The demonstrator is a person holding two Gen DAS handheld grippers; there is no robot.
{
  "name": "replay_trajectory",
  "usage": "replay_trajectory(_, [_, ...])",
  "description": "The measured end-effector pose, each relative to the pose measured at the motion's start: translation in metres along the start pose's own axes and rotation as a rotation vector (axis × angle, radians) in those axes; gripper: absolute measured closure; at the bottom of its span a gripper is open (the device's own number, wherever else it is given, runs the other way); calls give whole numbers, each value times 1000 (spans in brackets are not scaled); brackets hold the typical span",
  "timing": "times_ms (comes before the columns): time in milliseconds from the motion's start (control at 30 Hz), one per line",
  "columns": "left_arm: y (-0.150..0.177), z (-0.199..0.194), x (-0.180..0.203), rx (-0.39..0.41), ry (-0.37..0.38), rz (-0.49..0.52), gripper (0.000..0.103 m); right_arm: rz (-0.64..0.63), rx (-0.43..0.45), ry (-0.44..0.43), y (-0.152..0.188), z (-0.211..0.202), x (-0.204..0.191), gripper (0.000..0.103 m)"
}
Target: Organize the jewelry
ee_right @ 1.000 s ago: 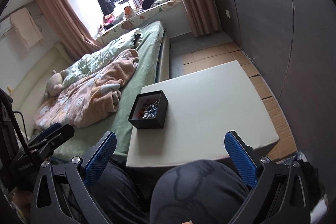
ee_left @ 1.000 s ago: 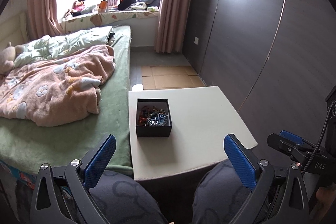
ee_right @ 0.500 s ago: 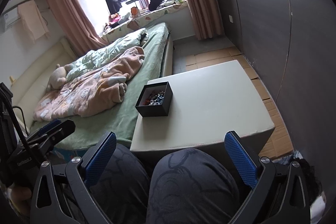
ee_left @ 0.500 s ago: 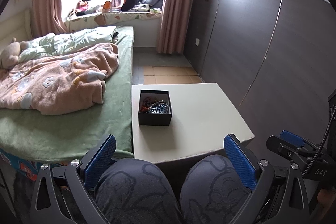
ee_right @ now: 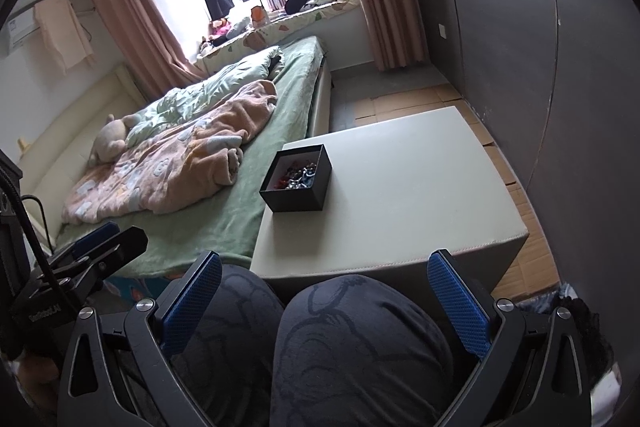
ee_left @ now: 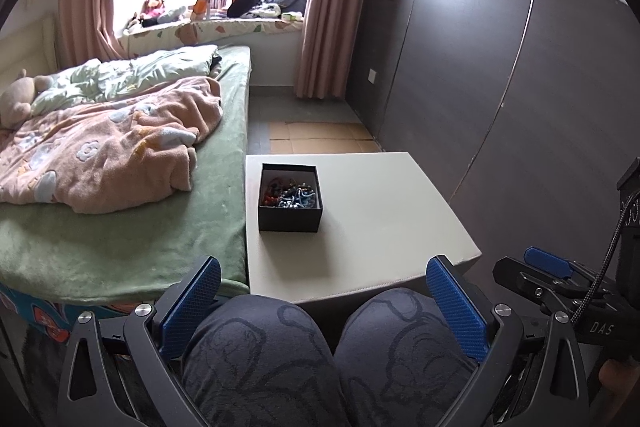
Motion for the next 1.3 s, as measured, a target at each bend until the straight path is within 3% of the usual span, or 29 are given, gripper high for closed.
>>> replay_trajectory(1300, [9, -1, 1, -23, 0, -2, 0, 11, -17, 7, 9, -3, -7, 0])
Point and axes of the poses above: each gripper's, at about its wrist camera, not at the fingertips, and z roughly the way its jaws point, x to its right, y to its underside, the point moved 3 cm from there along z, roughly the way its jaws point, and after that the axes turned 13 degrees about -z, right-handed, at the moved point
